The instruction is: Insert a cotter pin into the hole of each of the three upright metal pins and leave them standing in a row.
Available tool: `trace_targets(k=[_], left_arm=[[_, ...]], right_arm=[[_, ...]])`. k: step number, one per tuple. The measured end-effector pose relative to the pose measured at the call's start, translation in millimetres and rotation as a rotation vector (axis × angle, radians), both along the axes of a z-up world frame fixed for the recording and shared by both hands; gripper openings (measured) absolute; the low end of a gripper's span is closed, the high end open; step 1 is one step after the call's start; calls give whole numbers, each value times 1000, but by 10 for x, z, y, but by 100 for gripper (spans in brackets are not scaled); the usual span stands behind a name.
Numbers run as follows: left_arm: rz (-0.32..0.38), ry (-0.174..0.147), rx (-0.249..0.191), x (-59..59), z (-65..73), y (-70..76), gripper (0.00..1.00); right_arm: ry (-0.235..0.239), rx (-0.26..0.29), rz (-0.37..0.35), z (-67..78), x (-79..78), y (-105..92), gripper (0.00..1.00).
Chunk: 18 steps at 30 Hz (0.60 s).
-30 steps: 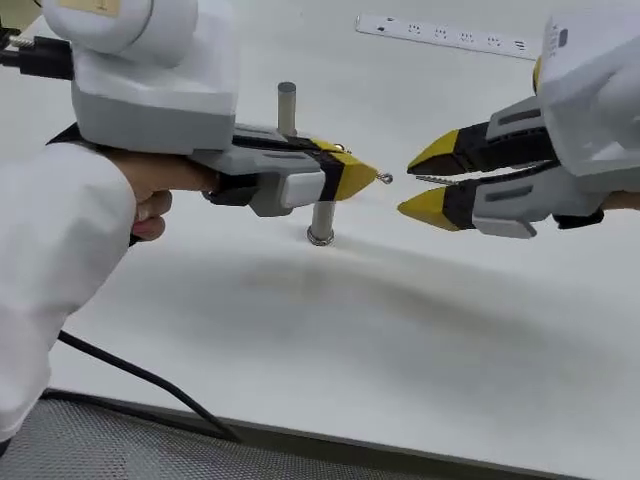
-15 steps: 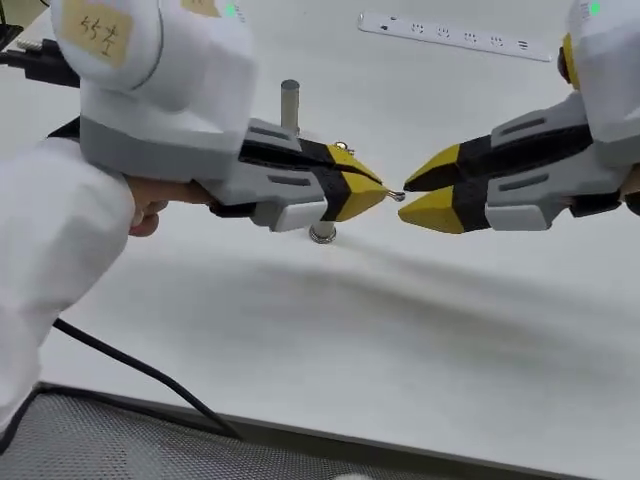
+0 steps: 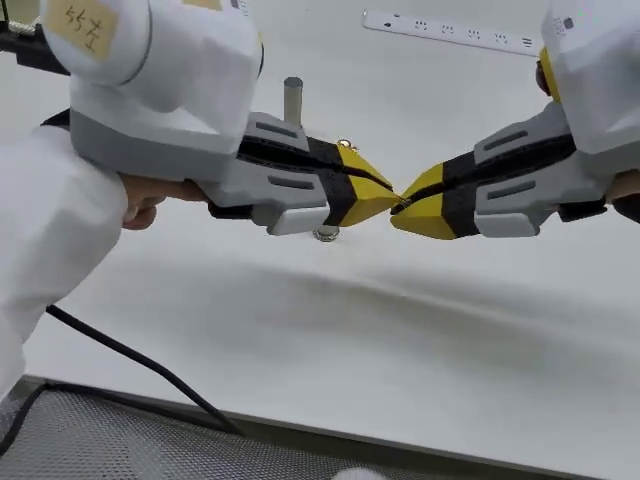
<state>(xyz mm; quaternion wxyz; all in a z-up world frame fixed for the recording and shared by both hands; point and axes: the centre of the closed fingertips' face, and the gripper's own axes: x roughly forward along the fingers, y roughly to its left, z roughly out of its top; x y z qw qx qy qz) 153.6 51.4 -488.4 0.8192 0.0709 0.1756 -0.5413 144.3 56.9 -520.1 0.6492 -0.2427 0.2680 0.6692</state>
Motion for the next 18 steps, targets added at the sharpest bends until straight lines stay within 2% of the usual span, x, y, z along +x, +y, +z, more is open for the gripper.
trace_targets(k=[8,10,12,18], left_arm=[[-32,2,29,-51,-58,21,0],[-46,-13,51,-77,-65,15,0],[-58,-14,61,-91,-77,10,0],[-91,-17,85,-133,-97,-25,0]], right_arm=[[13,-26,26,-10,-44,-20,0],[13,-32,37,-1,-62,-25,0],[12,-39,47,1,-84,-32,0],[-18,-81,101,-27,-99,-64,0]])
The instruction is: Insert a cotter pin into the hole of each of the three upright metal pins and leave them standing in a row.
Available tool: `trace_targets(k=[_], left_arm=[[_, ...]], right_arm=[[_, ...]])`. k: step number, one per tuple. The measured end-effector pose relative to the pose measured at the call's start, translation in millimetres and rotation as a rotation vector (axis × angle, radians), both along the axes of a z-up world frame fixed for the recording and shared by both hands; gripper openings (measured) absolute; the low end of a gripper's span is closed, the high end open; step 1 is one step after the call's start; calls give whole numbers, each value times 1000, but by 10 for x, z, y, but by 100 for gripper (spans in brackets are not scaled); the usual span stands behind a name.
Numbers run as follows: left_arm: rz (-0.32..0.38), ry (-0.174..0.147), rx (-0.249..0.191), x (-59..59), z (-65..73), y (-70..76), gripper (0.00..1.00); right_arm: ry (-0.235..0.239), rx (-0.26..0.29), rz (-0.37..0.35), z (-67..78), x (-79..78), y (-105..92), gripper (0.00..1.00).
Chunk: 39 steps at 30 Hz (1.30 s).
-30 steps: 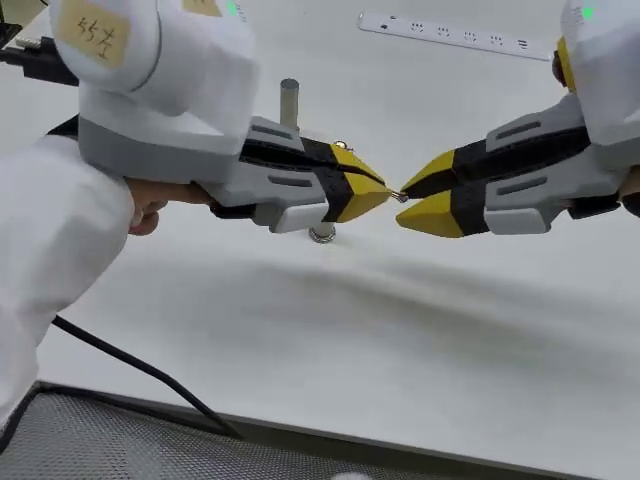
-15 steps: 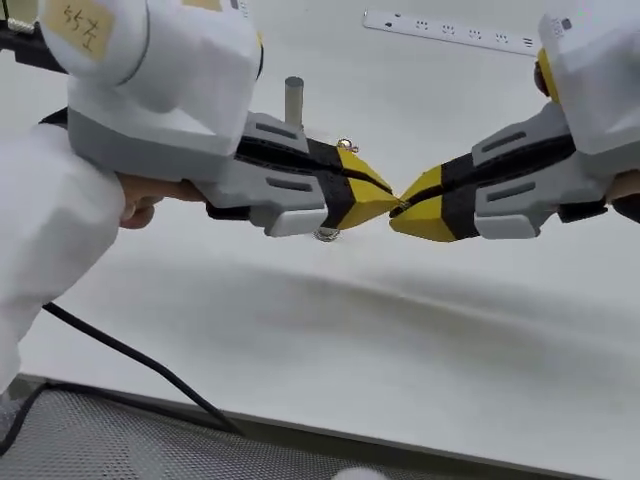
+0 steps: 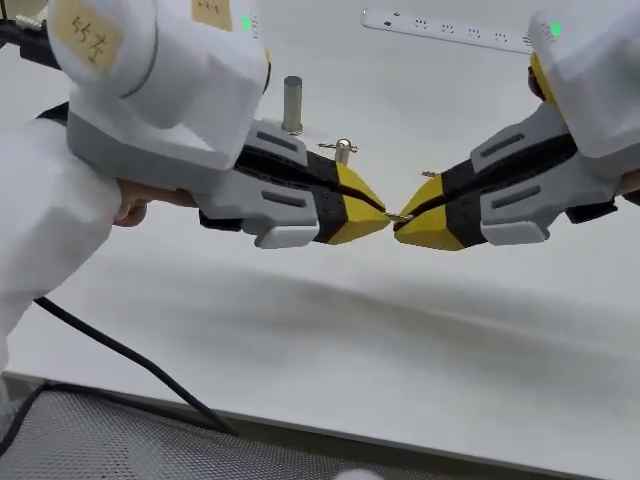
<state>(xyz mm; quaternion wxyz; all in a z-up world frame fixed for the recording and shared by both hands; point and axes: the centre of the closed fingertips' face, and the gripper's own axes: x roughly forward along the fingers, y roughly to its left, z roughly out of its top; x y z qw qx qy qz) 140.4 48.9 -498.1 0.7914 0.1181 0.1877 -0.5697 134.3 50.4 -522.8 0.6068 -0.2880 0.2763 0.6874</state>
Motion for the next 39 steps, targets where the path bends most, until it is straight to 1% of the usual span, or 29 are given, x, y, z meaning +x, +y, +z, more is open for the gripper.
trace_targets(k=[1,2,4,7,8,11,12,14,15,18,19,20,21,25,27,30,31,33,37,39], left_arm=[[-1,3,1,-4,-3,1,0],[0,7,4,-6,-8,2,0],[2,12,5,-12,-11,5,0],[1,-1,16,-14,-20,20,0],[-1,-5,17,-17,-18,26,0],[17,-8,7,43,-26,59,2],[23,-12,5,61,-26,69,3],[42,-22,7,118,-36,101,5],[51,-27,10,145,-46,118,8],[85,-38,24,243,-89,192,21],[96,-42,28,243,-82,199,26],[107,-40,31,262,-92,217,28],[125,-41,41,312,-126,261,30],[175,-36,82,459,-267,396,29],[182,-30,90,468,-285,424,29],[176,-22,103,487,-326,436,27],[174,-16,107,535,-359,442,26],[167,-7,115,523,-391,434,25],[161,1,129,569,-453,420,21],[159,5,130,576,-459,397,21]], right_arm=[[-2,-3,4,-1,-2,-4,0],[4,-5,0,-12,36,-7,0],[12,-3,-3,-17,41,-10,0],[8,4,-9,-17,45,-3,0],[8,4,-7,-16,23,6,0],[-1,6,-5,-19,47,20,0],[-5,8,-7,-21,38,23,0],[-9,13,-18,-26,69,31,0],[-10,18,-28,-27,100,32,0],[-12,13,-47,-61,164,14,0],[-14,5,-60,-100,199,-11,0],[-13,0,-70,-132,229,-28,0],[-11,-6,-81,-160,251,-47,0],[-9,-27,-141,-263,339,-102,0],[-16,-41,-161,-318,379,-117,0],[-16,-46,-182,-359,423,-119,0],[-15,-47,-187,-376,437,-117,0],[-17,-53,-197,-405,464,-107,0],[-29,-64,-199,-454,501,-89,0],[-31,-65,-200,-468,510,-76,0]])
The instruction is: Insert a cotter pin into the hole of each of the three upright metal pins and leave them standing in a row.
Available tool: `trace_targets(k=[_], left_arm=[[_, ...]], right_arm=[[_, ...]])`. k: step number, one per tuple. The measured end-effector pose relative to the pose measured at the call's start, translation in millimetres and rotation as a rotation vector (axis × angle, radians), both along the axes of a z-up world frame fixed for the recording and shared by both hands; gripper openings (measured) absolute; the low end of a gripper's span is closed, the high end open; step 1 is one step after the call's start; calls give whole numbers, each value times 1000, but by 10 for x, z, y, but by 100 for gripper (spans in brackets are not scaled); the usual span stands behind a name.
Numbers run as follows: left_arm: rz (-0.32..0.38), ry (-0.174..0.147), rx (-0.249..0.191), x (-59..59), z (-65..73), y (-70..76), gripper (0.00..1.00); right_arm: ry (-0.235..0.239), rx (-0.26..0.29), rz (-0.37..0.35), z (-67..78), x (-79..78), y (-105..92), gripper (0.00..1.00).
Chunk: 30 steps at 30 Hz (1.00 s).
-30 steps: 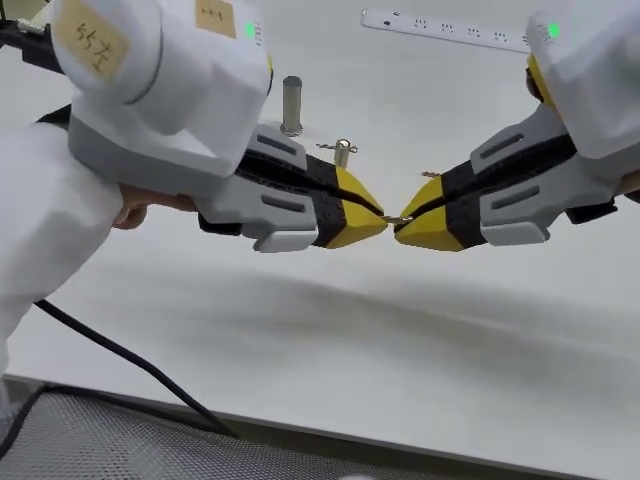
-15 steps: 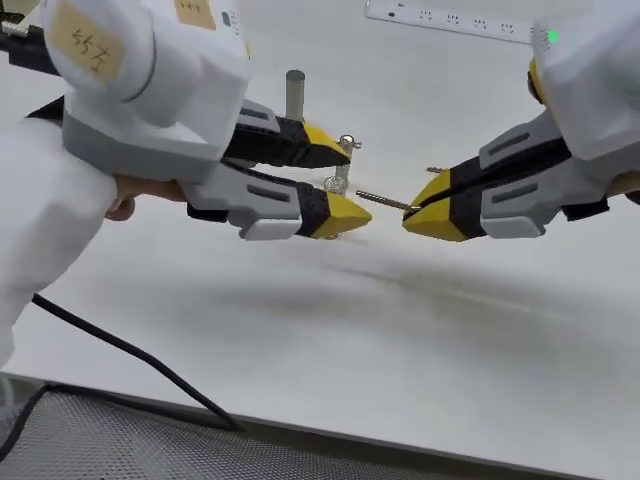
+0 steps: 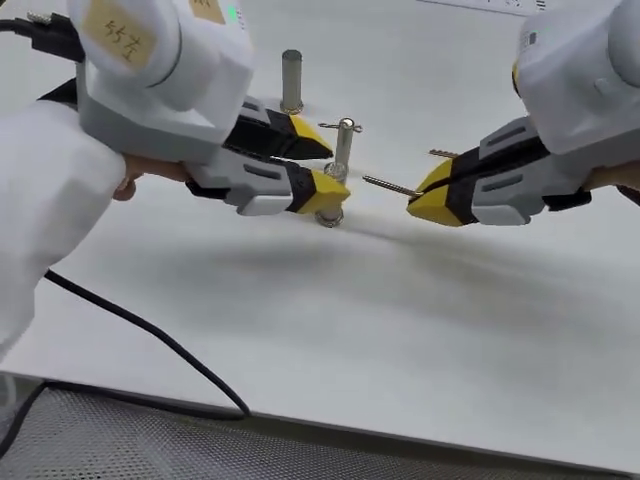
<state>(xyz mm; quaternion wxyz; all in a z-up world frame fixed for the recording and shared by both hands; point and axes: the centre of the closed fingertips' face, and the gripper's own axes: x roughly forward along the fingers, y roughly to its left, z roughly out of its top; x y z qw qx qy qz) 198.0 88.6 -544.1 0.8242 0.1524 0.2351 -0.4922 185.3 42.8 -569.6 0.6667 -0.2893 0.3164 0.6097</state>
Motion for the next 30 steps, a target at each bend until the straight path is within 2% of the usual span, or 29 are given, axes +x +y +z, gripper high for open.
trace_targets(k=[4,6,11,13,22,30], left_arm=[[-4,10,0,20,-18,-9,19],[-7,18,2,30,-37,-13,15],[-3,22,7,31,-41,-56,10],[5,47,-6,31,-30,-62,10],[12,48,-3,40,-41,-49,10],[28,54,-6,66,-50,-35,10]], right_arm=[[2,1,2,-11,6,22,0],[1,0,3,-22,31,35,0],[-7,-4,9,-27,54,55,0],[-11,-5,14,-22,57,63,0],[-27,-30,38,-41,62,61,0],[-36,-22,38,-23,69,107,0]])
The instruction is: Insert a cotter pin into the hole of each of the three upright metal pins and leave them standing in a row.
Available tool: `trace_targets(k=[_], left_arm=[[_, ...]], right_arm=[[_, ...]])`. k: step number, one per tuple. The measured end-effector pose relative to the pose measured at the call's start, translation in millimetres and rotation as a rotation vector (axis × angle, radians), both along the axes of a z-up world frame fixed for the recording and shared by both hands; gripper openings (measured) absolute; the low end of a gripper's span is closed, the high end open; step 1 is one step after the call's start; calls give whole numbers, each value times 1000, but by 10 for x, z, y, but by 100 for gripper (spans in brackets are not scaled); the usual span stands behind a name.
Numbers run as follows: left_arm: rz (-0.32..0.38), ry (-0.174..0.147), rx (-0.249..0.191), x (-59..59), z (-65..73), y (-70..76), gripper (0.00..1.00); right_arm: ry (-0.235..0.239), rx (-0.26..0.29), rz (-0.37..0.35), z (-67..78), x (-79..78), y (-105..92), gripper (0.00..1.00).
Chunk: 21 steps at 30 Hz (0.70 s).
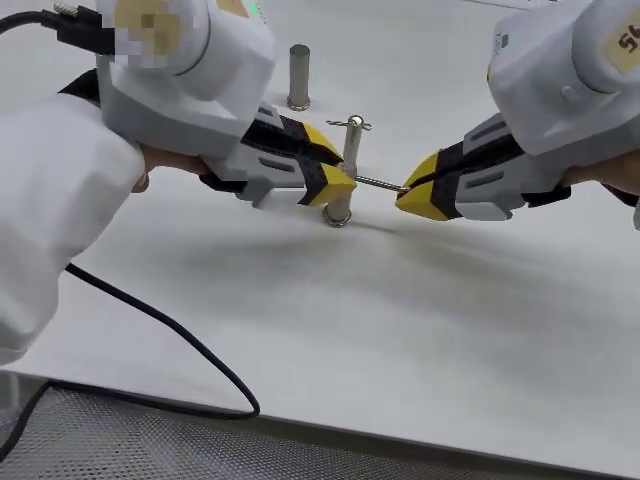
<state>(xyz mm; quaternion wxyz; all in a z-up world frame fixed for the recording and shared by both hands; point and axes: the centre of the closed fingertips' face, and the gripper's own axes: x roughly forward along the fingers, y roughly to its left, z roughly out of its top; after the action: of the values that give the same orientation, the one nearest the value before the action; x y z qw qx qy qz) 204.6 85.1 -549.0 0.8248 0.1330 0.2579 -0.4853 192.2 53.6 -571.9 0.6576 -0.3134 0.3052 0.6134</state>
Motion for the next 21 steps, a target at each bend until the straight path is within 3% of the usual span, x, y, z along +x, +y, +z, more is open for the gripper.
trace_targets(k=[21], left_arm=[[-4,2,2,-18,1,19,10]], right_arm=[[-6,39,18,21,29,287,0]])
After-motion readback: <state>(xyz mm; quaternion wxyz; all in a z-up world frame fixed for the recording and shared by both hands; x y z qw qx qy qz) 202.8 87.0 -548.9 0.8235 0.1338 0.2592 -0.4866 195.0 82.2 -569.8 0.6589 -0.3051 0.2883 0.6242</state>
